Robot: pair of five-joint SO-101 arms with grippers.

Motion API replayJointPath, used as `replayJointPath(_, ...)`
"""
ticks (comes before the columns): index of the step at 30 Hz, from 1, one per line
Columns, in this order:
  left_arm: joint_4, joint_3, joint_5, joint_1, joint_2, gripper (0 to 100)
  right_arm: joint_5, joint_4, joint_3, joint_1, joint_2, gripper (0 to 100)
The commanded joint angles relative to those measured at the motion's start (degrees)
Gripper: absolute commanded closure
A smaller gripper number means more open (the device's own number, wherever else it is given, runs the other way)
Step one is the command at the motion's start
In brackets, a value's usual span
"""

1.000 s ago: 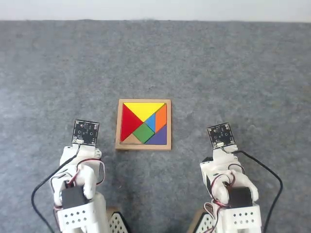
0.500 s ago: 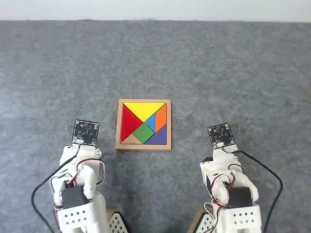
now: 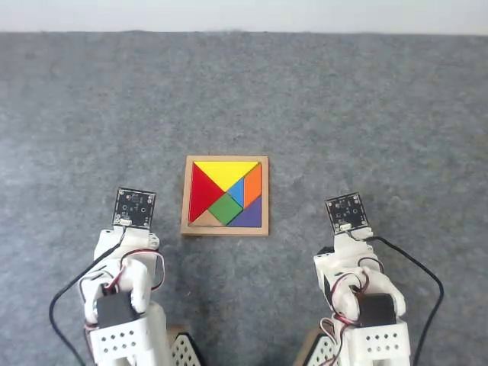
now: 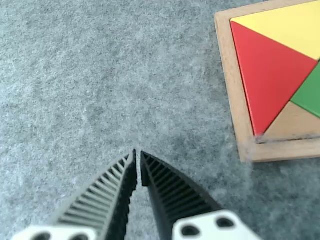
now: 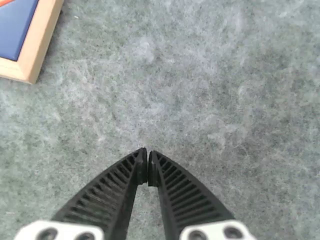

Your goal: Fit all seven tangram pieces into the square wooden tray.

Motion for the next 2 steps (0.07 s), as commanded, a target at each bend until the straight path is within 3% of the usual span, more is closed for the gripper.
replayJointPath(1,0.35,-0.48,-0.35,-0.35,-0.18,98,-0.18,0.40,0.97,-0.22,0.75,99.1)
replayJointPath(2,0.35,-0.48,-0.35,-0.35,-0.18,98,-0.18,0.40,0.97,-0.22,0.75,99.1)
